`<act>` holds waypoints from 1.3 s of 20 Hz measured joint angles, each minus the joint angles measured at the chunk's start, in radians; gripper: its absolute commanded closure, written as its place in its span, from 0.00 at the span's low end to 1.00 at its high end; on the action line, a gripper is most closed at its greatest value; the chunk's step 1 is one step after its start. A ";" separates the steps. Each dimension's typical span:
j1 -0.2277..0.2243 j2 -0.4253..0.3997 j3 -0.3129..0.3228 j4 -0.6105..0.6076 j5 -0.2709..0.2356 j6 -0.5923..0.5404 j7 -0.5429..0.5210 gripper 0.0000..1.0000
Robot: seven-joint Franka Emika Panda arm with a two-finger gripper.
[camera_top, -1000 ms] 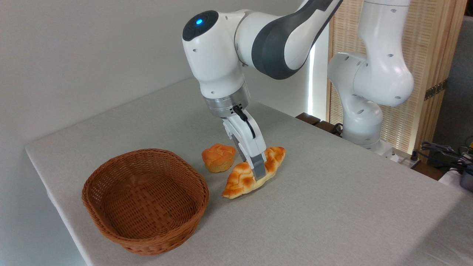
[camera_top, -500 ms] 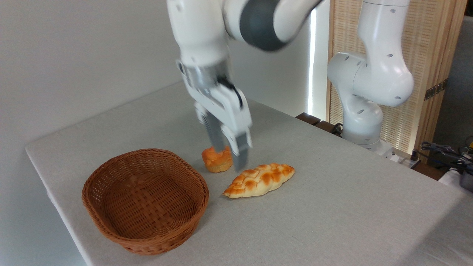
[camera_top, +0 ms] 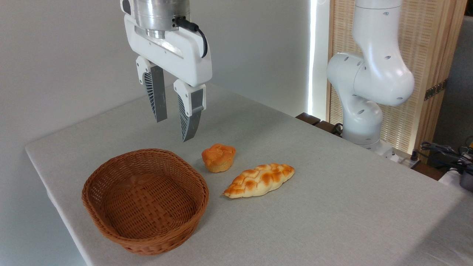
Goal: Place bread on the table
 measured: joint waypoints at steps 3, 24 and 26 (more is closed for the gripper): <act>0.000 0.005 0.000 0.003 0.000 0.000 0.000 0.00; -0.001 0.055 -0.031 0.084 0.088 -0.122 -0.003 0.00; -0.001 0.056 -0.031 0.084 0.110 -0.123 -0.003 0.00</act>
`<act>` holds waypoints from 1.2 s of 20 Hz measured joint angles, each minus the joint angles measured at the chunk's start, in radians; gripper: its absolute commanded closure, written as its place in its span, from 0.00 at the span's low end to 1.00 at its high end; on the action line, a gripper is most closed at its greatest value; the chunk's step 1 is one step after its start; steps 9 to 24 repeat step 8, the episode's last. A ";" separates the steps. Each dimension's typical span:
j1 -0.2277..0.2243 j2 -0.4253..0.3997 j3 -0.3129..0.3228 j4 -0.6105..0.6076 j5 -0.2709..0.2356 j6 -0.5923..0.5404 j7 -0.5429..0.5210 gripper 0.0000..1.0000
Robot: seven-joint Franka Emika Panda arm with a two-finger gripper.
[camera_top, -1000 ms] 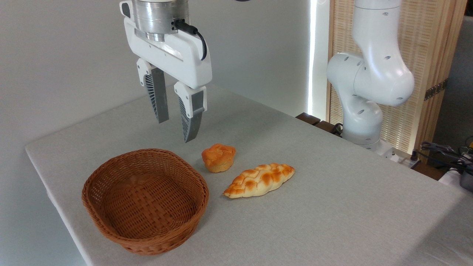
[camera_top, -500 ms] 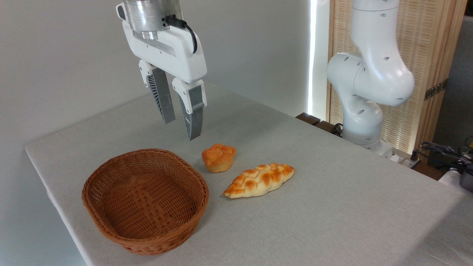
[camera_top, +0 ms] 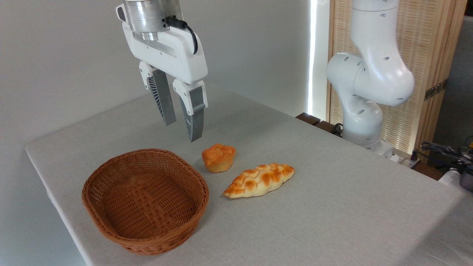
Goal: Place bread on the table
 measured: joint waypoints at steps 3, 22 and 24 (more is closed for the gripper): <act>-0.001 0.001 -0.001 0.000 0.029 0.000 0.000 0.00; -0.001 0.002 -0.001 0.000 0.030 -0.006 0.000 0.00; -0.001 0.002 -0.001 0.000 0.030 -0.006 0.000 0.00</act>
